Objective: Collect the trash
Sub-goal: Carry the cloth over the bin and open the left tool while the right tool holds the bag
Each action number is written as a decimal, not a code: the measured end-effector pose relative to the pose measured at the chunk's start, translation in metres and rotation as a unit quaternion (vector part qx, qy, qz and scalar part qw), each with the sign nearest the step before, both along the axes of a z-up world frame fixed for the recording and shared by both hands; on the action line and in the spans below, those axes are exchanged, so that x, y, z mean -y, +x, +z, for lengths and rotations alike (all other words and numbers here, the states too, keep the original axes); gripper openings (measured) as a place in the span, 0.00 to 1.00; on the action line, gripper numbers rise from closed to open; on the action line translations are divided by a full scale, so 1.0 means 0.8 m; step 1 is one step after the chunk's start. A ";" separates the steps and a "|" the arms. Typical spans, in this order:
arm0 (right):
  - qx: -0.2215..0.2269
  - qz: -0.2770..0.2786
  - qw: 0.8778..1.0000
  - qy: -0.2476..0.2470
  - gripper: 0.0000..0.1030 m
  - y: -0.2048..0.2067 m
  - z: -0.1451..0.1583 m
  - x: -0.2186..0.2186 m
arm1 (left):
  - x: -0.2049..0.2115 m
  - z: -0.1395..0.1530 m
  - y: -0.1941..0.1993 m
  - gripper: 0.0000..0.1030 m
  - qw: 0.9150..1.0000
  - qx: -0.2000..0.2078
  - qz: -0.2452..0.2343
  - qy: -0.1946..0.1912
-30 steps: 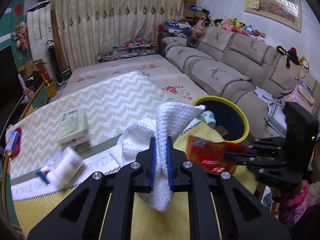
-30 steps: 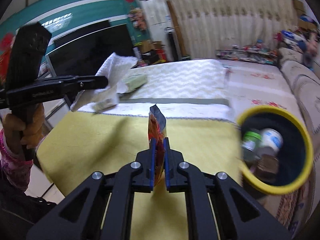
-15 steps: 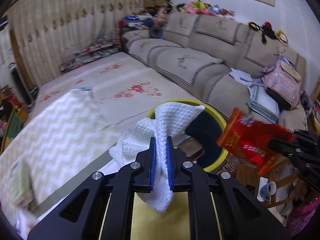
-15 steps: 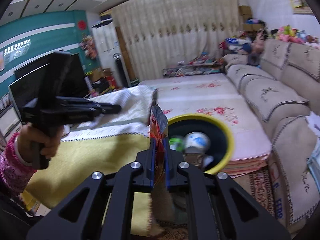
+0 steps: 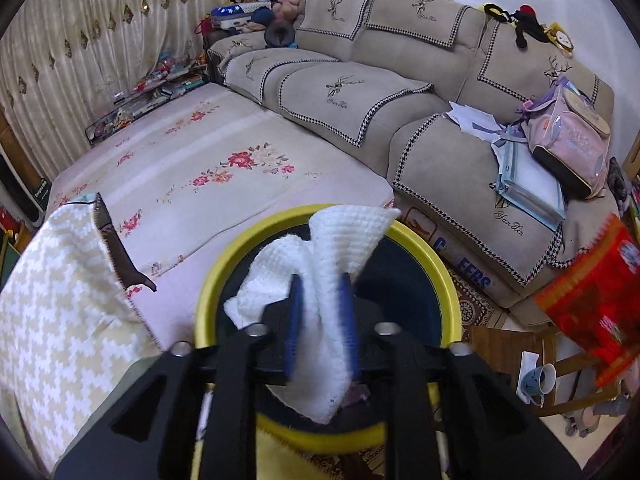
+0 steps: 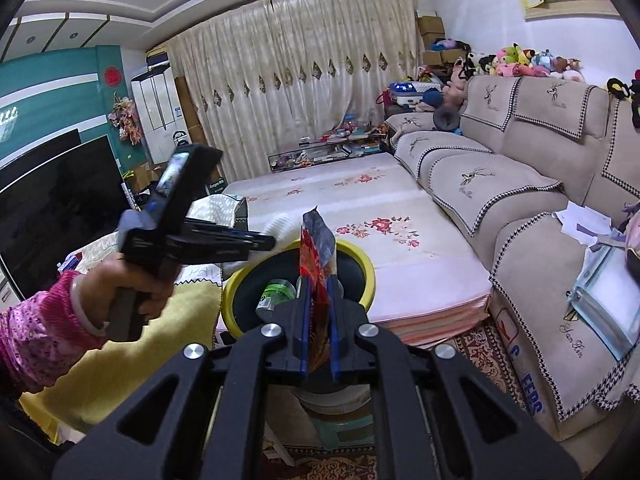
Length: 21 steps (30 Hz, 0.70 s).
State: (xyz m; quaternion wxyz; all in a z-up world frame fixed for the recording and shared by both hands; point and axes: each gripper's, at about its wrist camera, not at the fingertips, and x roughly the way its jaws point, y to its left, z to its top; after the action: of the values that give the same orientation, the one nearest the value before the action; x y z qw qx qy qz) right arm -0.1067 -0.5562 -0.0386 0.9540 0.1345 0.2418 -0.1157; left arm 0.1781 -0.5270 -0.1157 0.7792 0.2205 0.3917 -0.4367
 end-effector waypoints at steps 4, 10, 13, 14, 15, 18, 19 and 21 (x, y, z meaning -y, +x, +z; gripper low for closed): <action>0.004 0.004 1.000 0.002 0.08 0.000 0.000 -0.004 | -0.004 -0.001 0.003 0.66 0.999 0.020 0.027 -0.007; 0.002 0.018 1.000 0.001 0.08 0.008 0.001 -0.014 | -0.090 0.051 -0.025 0.86 0.995 0.067 0.056 -0.057; 0.003 0.029 1.000 0.003 0.09 0.013 -0.001 -0.016 | -0.157 0.087 -0.048 0.95 0.988 0.086 0.087 -0.093; 0.003 0.032 0.999 0.003 0.09 0.014 0.000 -0.019 | -0.178 0.096 -0.055 0.95 0.986 0.093 0.097 -0.100; 0.002 0.036 0.999 0.003 0.09 0.016 -0.001 -0.022 | -0.207 0.107 -0.065 0.95 0.982 0.103 0.115 -0.111; -0.001 0.048 0.999 0.001 0.09 0.023 -0.002 -0.032 | -0.286 0.128 -0.088 0.95 0.967 0.125 0.171 -0.140; -0.001 0.051 0.999 0.001 0.09 0.025 -0.002 -0.035 | -0.313 0.132 -0.097 0.95 0.961 0.133 0.192 -0.147; -0.001 0.057 0.998 0.001 0.09 0.028 -0.001 -0.039 | -0.367 0.134 -0.112 0.95 0.949 0.150 0.235 -0.150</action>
State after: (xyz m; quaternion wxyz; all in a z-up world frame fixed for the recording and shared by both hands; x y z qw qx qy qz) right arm -0.0840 -0.5253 -0.0394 0.9587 0.1213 0.2499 -0.0609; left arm 0.0888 -0.2334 -0.0086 0.9335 0.0655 0.2409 -0.2574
